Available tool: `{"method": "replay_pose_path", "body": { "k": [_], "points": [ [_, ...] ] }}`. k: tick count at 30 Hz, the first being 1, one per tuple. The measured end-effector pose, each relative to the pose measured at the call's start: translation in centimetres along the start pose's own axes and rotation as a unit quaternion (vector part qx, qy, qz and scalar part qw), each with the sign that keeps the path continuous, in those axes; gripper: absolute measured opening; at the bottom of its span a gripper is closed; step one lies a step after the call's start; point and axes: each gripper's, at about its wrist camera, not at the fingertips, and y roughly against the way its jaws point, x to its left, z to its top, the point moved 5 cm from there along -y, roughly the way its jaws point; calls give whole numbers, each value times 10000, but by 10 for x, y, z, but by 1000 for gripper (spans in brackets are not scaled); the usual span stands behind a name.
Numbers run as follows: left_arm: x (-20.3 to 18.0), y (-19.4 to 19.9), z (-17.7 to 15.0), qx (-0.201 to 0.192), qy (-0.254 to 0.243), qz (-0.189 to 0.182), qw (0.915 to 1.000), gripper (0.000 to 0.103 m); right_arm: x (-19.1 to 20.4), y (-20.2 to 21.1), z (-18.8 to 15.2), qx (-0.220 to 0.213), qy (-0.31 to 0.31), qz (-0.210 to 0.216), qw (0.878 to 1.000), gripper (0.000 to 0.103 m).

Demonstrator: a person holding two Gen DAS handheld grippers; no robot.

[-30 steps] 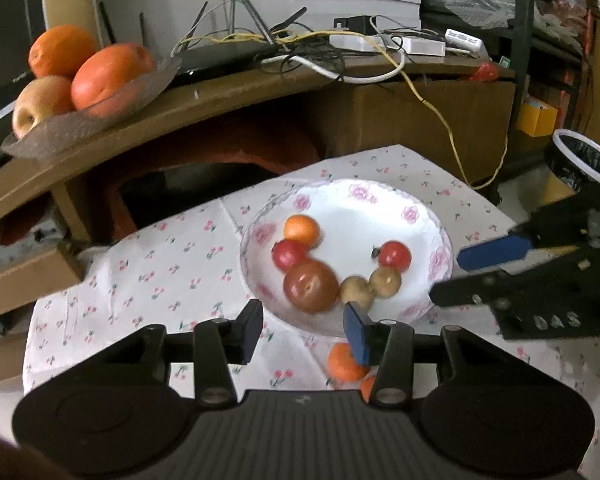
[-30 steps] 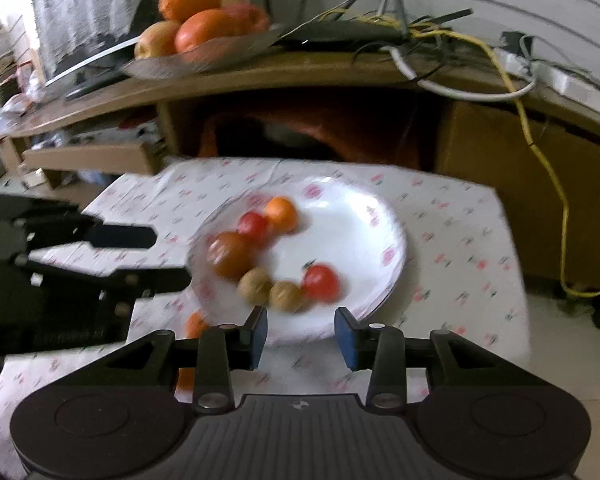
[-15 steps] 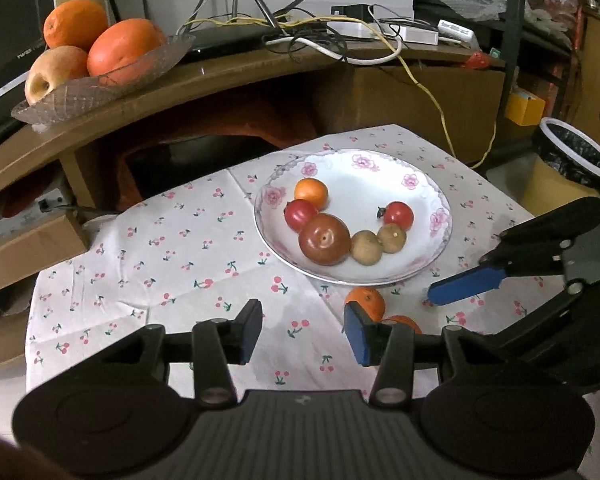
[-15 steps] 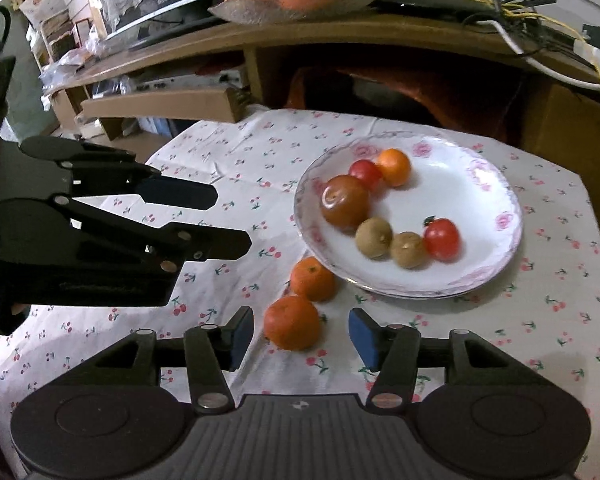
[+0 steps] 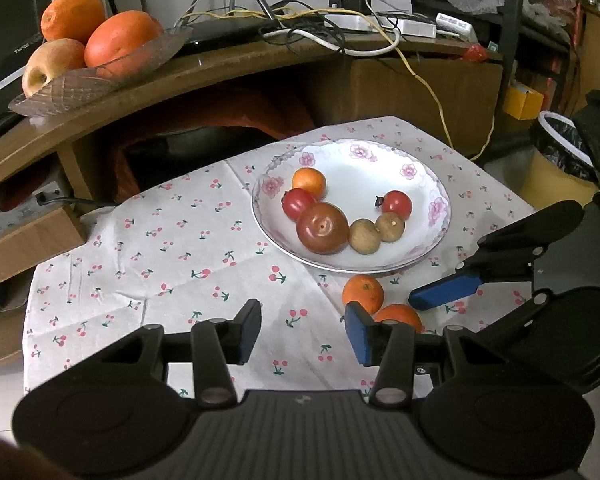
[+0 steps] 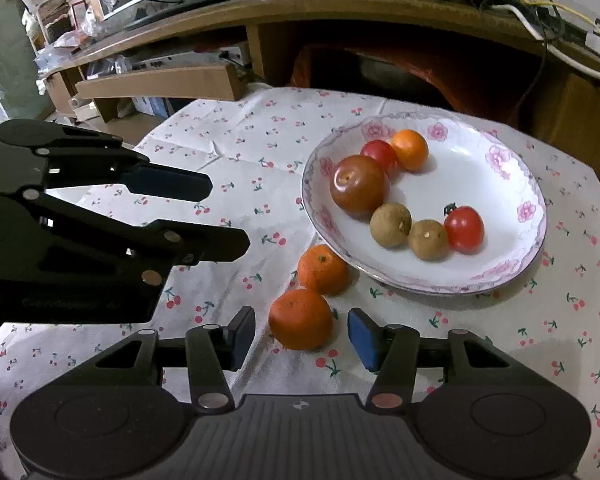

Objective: Organize fruits
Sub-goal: 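Withdraw both tools from the bowl toward the remaining oranges, then grasp an orange with the left tool while the right tool grasps the other orange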

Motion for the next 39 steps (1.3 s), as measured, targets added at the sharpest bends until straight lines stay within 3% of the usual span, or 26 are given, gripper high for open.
{"method": "replay_pose_path", "body": {
  "k": [2,9,25,39],
  "points": [
    [0,-1,0,16,1,3,10000,52,0,-2,-1,48,-18,12,10000,44],
    [-1,-1,1,20,-36,-18,10000,58,1,-5,-1,70,-15,-24,10000,36],
    [-5,-7,-3,197,-106,-13,9997,58,-4,1,-3,162,-42,-145,9998,34],
    [-29,-23,0,329,-299,-171,9989,59,-31,16,-14,169,-256,-422,9986,34]
  ]
}}
